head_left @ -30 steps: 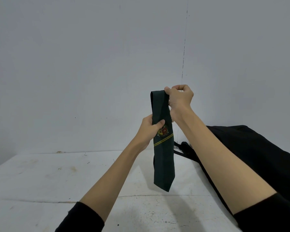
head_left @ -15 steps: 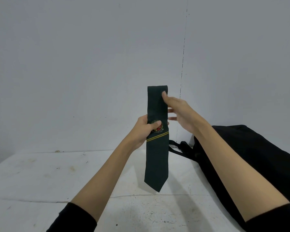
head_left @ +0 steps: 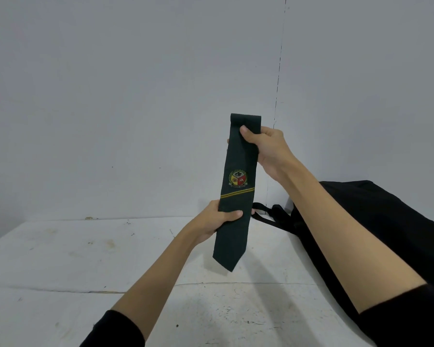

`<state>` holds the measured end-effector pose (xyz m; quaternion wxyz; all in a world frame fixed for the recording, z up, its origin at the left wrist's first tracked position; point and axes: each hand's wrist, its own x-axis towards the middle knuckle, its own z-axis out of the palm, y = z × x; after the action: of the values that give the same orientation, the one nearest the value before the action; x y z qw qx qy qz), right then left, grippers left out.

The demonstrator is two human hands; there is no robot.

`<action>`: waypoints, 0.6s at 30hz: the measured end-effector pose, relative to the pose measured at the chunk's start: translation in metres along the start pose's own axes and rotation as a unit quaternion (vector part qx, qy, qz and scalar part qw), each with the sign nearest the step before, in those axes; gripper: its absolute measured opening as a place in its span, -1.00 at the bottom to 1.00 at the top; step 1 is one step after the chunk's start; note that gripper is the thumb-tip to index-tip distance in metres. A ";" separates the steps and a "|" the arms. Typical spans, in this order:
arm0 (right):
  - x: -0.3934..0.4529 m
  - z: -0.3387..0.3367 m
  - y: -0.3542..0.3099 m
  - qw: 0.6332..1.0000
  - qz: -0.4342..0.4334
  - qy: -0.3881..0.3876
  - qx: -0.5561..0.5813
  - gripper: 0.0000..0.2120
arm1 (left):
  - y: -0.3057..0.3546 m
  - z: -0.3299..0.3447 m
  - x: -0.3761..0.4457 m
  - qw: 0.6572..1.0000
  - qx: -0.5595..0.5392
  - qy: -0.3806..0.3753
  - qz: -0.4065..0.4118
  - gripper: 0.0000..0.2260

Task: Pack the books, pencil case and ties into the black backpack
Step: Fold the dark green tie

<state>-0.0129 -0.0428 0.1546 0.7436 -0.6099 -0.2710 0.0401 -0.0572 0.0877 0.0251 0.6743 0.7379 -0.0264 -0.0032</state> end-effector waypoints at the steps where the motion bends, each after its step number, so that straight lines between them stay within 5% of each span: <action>1: 0.000 0.000 -0.001 1.000 -0.001 0.004 0.005 -0.86 | -0.005 -0.001 -0.001 1.000 0.014 -0.009 -0.007 -0.82; 11: 0.003 0.006 -0.004 1.000 -0.005 0.023 0.018 -0.85 | -0.021 -0.011 -0.003 0.994 0.024 -0.085 -0.066 -0.69; 18: 0.002 0.013 0.000 0.998 -0.016 0.057 -0.034 -0.87 | 0.033 -0.003 -0.010 0.984 0.020 0.129 0.120 -0.53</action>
<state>-0.0166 -0.0308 0.1571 0.7373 -0.6316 -0.2394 -0.0153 -0.0685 0.0885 0.0577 0.6528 0.7370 -0.0277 0.1733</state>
